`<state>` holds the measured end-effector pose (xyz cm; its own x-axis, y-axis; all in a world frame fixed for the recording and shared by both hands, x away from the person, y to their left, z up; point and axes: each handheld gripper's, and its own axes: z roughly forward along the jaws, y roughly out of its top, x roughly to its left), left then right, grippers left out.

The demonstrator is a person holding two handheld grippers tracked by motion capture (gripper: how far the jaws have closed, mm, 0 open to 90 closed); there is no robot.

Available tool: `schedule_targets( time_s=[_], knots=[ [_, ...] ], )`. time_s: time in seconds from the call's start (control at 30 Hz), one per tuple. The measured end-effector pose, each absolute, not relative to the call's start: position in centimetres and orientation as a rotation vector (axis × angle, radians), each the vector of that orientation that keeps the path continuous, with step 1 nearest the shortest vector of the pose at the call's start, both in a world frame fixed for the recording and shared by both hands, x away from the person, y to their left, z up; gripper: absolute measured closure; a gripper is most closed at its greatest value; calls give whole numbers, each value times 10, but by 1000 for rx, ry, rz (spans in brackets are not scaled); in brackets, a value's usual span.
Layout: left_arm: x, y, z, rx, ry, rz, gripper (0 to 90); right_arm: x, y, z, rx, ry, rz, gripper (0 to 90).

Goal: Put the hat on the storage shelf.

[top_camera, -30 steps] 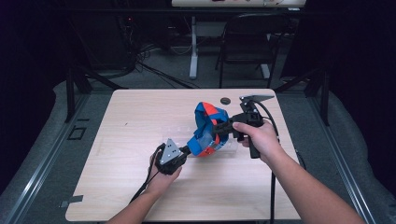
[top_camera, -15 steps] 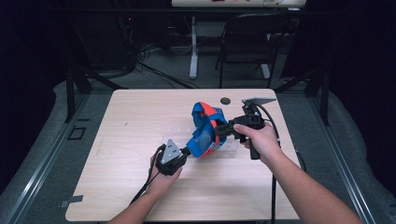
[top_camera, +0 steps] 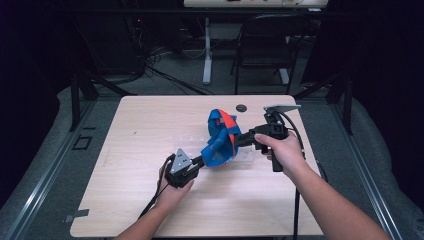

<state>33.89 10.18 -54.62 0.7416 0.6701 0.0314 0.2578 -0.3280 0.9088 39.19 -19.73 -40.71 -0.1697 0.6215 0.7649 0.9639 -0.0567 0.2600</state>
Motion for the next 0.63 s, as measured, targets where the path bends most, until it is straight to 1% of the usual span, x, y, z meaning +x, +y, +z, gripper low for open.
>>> schedule_targets(
  time_s=[0.3,0.47,0.63],
  knots=[
    [336,110,-549,1942,749,498,667,388,-204,-409,-1699,-1829,-1117,682],
    [332,118,-547,1973,775,475,572,382,-206,-409,-1715,-1908,-1119,655],
    [326,125,-547,1995,794,460,549,374,-208,-417,-1741,-1990,-1132,626]
  ],
)
